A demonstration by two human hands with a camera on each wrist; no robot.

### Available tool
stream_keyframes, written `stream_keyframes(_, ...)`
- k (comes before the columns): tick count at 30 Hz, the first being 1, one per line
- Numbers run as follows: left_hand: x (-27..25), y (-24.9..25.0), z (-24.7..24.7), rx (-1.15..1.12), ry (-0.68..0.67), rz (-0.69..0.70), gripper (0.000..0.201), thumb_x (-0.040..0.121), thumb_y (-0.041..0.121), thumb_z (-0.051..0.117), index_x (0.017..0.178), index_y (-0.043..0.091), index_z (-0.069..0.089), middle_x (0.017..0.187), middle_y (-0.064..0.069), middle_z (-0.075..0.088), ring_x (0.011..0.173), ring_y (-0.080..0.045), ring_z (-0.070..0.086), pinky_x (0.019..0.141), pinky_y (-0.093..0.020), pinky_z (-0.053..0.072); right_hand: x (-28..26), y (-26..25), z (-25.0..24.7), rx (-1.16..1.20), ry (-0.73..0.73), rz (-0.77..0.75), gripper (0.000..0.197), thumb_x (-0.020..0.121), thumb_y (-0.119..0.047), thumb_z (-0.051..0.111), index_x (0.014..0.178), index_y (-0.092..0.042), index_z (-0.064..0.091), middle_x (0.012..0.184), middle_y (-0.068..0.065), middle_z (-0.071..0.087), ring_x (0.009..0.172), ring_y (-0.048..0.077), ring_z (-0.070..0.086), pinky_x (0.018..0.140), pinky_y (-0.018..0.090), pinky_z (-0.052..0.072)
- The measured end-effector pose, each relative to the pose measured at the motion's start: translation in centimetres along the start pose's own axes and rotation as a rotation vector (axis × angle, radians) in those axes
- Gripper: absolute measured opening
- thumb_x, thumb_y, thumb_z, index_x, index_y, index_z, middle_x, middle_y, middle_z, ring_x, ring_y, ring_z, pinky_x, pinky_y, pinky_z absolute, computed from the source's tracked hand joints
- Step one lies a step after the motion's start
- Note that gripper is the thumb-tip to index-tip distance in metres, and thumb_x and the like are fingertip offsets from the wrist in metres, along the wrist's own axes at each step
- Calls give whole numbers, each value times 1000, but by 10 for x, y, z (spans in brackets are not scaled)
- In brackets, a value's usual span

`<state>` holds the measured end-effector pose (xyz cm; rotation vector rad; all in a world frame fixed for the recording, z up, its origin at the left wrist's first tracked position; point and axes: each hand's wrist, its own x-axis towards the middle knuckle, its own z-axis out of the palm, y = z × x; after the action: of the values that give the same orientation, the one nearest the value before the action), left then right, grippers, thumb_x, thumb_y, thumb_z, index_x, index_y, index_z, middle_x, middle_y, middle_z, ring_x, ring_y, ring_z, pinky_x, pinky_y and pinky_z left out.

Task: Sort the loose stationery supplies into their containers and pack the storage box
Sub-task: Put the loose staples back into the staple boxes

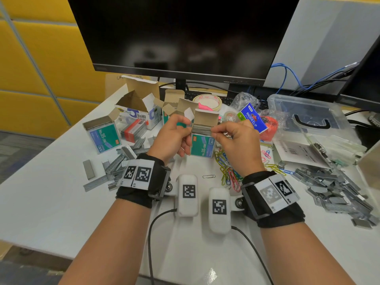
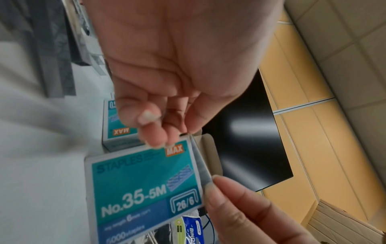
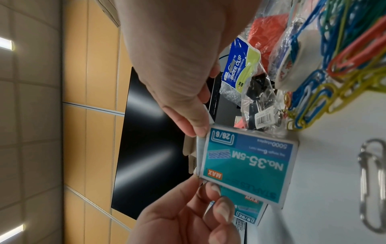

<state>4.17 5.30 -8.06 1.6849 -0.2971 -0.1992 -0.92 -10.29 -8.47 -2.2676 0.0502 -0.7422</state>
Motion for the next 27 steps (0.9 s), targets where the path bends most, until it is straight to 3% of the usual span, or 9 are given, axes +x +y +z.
stream_keyframes(3, 0, 0, 0, 2, 8, 1, 17, 100, 11, 36, 92, 22, 46, 61, -5, 52, 42, -12, 48, 41, -22, 35, 0, 0, 1, 0, -5, 7, 14, 84, -16, 67, 97, -18, 74, 95, 5, 59, 93, 5, 38, 69, 7, 31)
stream_keyframes(6, -1, 0, 1, 7, 11, 5, 11, 101, 18, 39, 93, 21, 47, 62, -4, 53, 43, -12, 48, 41, -22, 35, 0, 1, 0, -9, -6, 2, 15, 85, -17, 67, 98, -19, 74, 98, 8, 61, 93, 3, 36, 72, -1, 30)
stream_keyframes(9, -2, 0, 1, 25, 12, 16, 4, 97, 19, 49, 99, 17, 46, 64, -5, 53, 44, -12, 48, 40, -20, 36, 0, -1, 0, -26, -30, -7, 16, 84, -17, 67, 99, -19, 74, 98, 7, 59, 94, 4, 36, 73, -2, 29)
stream_keyframes(13, -2, -1, 2, 31, 35, 23, 9, 96, 15, 51, 103, 13, 46, 65, -6, 52, 42, -11, 46, 39, -19, 36, -1, -1, -2, -37, -52, -40, 15, 84, -14, 67, 98, -15, 74, 89, -5, 56, 96, 7, 36, 69, 10, 27)
stream_keyframes(16, -1, -1, 3, 46, 47, 25, 11, 96, 14, 52, 104, 11, 46, 65, -7, 53, 41, -10, 46, 40, -20, 36, 0, 1, 0, -36, -34, -117, 9, 81, -8, 69, 88, -10, 75, 93, 0, 69, 96, 9, 39, 79, 15, 24)
stream_keyframes(19, 0, -1, 3, 58, 57, 17, 10, 95, 14, 51, 104, 13, 46, 66, -7, 53, 42, -11, 46, 41, -21, 36, 0, 1, 1, -27, -47, -110, 8, 82, -8, 69, 87, -9, 75, 96, 2, 69, 96, 8, 39, 79, 15, 24)
stream_keyframes(22, 0, -2, 3, 58, 63, 25, 11, 95, 12, 51, 103, 13, 45, 65, -7, 53, 42, -12, 45, 40, -21, 36, -1, 1, 0, 15, -26, -114, 17, 83, -8, 67, 98, -14, 73, 90, -2, 69, 92, 11, 40, 73, 8, 27)
stream_keyframes(25, 0, -2, 4, 50, 71, 29, 11, 94, 12, 53, 98, 16, 44, 64, -7, 53, 41, -12, 45, 39, -22, 35, -2, -1, -1, 60, -53, -93, 38, 86, -11, 64, 121, -26, 61, 78, -17, 63, 91, 13, 40, 76, 0, 25)
stream_keyframes(27, 0, -3, 3, 44, 91, 16, 16, 93, 15, 56, 91, 19, 41, 63, -6, 54, 40, -12, 45, 39, -23, 34, -3, -3, -1, 94, 22, -84, 41, 87, -14, 63, 125, -29, 57, 79, -20, 61, 93, 13, 40, 76, 0, 25)
